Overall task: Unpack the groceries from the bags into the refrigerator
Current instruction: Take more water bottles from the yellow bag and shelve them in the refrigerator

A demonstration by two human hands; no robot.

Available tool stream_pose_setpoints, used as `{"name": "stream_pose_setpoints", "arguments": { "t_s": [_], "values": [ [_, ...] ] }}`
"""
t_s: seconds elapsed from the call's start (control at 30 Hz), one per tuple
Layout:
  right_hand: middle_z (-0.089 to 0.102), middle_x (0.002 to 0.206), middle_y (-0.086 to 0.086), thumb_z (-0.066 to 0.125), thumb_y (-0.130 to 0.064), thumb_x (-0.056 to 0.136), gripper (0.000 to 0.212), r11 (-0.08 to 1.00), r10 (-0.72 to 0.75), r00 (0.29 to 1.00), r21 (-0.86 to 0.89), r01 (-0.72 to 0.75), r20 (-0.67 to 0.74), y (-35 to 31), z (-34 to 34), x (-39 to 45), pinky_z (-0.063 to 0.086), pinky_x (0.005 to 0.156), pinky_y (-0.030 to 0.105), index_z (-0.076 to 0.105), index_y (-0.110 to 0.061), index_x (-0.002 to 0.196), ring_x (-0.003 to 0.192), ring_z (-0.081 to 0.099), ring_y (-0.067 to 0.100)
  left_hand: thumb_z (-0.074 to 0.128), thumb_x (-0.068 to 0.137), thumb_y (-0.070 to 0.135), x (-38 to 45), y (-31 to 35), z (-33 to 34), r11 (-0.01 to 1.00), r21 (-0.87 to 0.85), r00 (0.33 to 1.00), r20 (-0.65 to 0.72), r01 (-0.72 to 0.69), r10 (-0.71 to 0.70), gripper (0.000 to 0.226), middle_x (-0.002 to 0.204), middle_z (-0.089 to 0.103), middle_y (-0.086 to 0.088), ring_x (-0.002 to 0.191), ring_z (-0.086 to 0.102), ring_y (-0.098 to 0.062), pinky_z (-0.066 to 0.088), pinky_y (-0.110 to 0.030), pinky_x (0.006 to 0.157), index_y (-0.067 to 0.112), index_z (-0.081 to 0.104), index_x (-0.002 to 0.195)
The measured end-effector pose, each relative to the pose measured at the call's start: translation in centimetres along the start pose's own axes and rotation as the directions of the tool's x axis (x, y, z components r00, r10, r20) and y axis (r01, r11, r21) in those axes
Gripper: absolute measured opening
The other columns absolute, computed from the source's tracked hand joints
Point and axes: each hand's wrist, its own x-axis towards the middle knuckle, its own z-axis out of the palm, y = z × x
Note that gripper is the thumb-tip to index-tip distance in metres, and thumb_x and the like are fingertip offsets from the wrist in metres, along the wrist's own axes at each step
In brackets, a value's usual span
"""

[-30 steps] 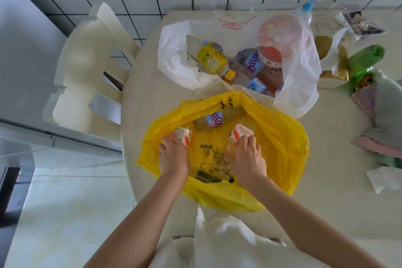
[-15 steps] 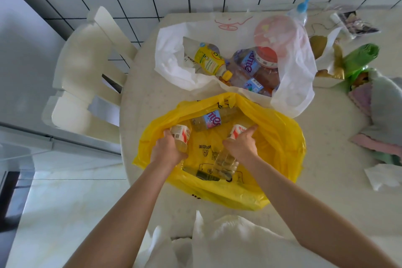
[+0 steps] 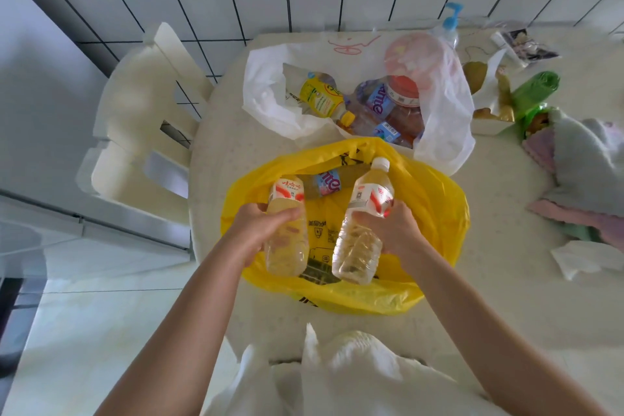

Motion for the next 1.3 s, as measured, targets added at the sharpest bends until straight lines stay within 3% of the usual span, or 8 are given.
{"name": "stream_pose_setpoints", "arguments": {
  "t_s": [0.17,0.47,0.6,0.73,0.9,1.0,1.17,1.3],
  "values": [
    [0.063,0.11,0.005,0.082,-0.031,0.073,0.063,0.993,0.003,1.0,0.115,-0.006,0.028,0.6,-0.4,-4.0,0.058,0.073,0.039,0.049,-0.016,0.125,0.095,0.064,0.022,0.079,0.07,0.022,-4.0,-2.0,0.1,0.935,-0.352,0.968,0.247,0.047,0.044,0.053,0.092,0.074,-0.014,0.075,0.072,-0.028,0.059,-0.037,0.062,0.004,0.062,0.117],
    [0.07,0.11,0.01,0.081,-0.016,0.059,0.07,0.813,-0.039,0.952,0.563,-0.146,0.303,6.0,-1.1,-10.8,0.054,0.082,0.052,0.056,-0.014,0.124,0.1,0.068,0.031,0.081,0.062,0.017,-8.1,-7.7,-0.2,0.888,-0.455,0.859,0.482,0.075,0.174,0.071,0.106,0.066,-0.02,0.088,0.067,-0.034,0.056,-0.042,0.071,0.007,0.056,0.127],
    [0.071,0.104,0.014,0.073,-0.003,0.068,0.054,0.727,-0.168,0.9,0.667,-0.162,0.402,8.1,-1.4,-12.8,0.054,0.083,0.052,0.058,-0.011,0.12,0.096,0.069,0.031,0.083,0.052,0.019,-10.0,-9.0,-0.4,0.913,-0.408,0.859,0.467,0.001,0.208,0.075,0.103,0.068,-0.016,0.089,0.069,-0.031,0.057,-0.04,0.069,0.016,0.059,0.122],
    [0.069,0.103,0.017,0.092,-0.011,0.046,0.082,0.746,-0.241,0.887,0.66,-0.091,0.395,9.6,-1.5,-15.1,0.051,0.085,0.054,0.058,-0.009,0.121,0.094,0.068,0.032,0.083,0.053,0.023,-12.2,-10.9,-0.2,0.931,-0.362,0.86,0.461,-0.043,0.219,0.079,0.106,0.067,-0.017,0.093,0.067,-0.032,0.055,-0.044,0.077,0.016,0.057,0.127],
    [0.068,0.108,0.022,0.084,-0.004,0.057,0.076,0.76,-0.253,0.867,0.643,-0.097,0.43,11.6,-1.8,-17.7,0.044,0.093,0.061,0.055,-0.01,0.127,0.092,0.066,0.034,0.081,0.059,0.018,-15.4,-13.9,0.3,0.92,-0.386,0.818,0.509,-0.062,0.268,0.072,0.098,0.066,-0.018,0.083,0.065,-0.033,0.054,-0.041,0.073,0.008,0.056,0.126],
    [0.07,0.105,0.019,0.091,-0.013,0.049,0.085,0.795,-0.255,0.849,0.6,-0.088,0.462,13.6,-2.2,-19.9,0.052,0.08,0.051,0.056,-0.011,0.126,0.088,0.068,0.031,0.079,0.061,0.018,-18.1,-16.1,0.6,0.898,-0.438,0.829,0.484,-0.048,0.28,0.068,0.096,0.066,-0.016,0.079,0.066,-0.029,0.056,-0.039,0.071,0.007,0.056,0.124],
    [0.069,0.084,0.013,0.064,-0.005,0.081,0.041,0.82,-0.201,0.83,0.553,-0.148,0.52,17.4,-3.1,-23.8,0.048,0.038,0.019,0.058,-0.01,0.121,0.046,0.063,0.007,0.08,0.056,0.025,-23.3,-21.7,1.8,0.843,-0.529,0.906,0.306,-0.093,0.292,0.059,0.093,0.068,-0.016,0.081,0.066,-0.031,0.056,-0.039,0.067,0.007,0.066,0.111],
    [0.07,0.1,0.02,0.069,-0.019,0.068,0.057,0.877,-0.205,0.797,0.468,-0.107,0.568,20.1,-2.0,-26.1,0.06,0.063,0.034,0.058,-0.012,0.123,0.078,0.071,0.023,0.071,0.064,0.011,-27.5,-26.5,2.2,0.762,-0.641,0.952,0.168,-0.09,0.254,0.028,0.089,0.067,-0.018,0.076,0.064,-0.032,0.056,-0.039,0.065,0.011,0.075,0.092]
  ]
}}
